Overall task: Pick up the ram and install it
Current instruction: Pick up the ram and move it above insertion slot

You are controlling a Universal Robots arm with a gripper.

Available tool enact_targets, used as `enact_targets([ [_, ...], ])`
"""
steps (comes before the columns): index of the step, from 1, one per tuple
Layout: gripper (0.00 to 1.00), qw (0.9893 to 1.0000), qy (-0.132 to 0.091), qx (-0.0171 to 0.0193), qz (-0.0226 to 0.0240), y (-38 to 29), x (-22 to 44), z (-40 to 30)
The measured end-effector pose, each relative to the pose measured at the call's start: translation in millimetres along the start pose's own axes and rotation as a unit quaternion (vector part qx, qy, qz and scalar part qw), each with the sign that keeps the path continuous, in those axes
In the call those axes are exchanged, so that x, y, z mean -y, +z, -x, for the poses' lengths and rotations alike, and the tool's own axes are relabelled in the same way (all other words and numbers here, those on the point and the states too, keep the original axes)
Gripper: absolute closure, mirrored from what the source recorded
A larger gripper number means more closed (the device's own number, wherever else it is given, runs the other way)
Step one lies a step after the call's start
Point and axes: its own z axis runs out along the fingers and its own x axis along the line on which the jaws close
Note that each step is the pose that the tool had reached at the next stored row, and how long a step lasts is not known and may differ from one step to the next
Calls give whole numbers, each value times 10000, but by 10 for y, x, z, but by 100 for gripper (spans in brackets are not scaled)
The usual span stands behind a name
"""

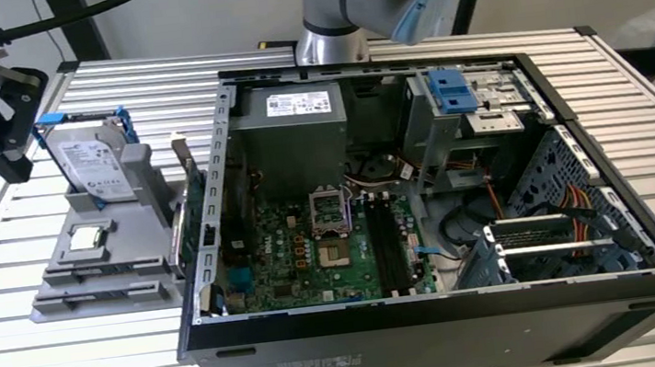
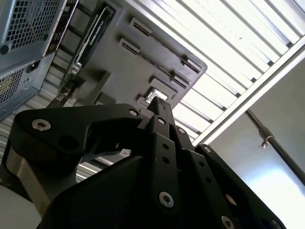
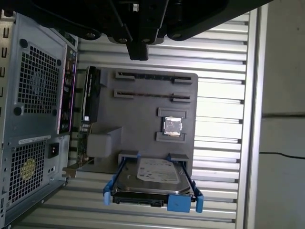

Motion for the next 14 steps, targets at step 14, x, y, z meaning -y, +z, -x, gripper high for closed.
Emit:
enact_targets([
  [14,100,9997,-250,-13,4,0,0,0],
])
